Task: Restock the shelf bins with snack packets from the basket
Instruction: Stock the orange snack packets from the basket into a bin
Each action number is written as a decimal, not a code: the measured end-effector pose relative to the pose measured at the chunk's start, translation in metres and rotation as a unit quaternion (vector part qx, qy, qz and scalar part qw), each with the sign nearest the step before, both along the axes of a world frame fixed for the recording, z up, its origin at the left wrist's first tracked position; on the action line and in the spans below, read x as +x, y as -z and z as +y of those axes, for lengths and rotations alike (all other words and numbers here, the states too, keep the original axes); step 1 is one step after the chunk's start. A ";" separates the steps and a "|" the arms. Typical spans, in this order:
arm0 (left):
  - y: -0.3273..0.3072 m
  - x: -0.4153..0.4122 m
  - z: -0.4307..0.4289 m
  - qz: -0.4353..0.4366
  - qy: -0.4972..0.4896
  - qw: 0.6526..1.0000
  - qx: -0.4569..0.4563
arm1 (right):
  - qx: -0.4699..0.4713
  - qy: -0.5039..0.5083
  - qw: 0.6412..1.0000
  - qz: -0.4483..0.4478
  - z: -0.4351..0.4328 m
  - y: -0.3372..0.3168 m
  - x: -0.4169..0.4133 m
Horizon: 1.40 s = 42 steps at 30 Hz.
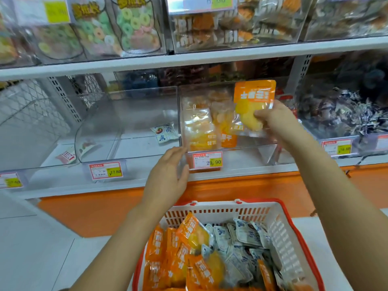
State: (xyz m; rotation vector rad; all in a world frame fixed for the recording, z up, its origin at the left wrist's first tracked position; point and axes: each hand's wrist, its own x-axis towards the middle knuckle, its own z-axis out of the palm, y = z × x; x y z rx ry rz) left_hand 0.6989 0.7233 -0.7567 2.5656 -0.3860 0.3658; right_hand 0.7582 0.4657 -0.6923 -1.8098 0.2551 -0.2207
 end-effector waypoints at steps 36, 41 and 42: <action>0.019 0.014 0.003 -0.019 0.024 0.999 0.012 | -0.617 -0.074 0.782 -0.040 0.038 0.036 0.119; 0.030 -0.008 0.005 -0.026 0.050 0.998 0.003 | -0.491 -0.041 0.862 -0.115 0.041 0.026 0.075; 0.033 -0.015 0.005 -0.022 0.055 0.998 -0.002 | -0.468 -0.015 0.873 -0.138 0.038 0.026 0.060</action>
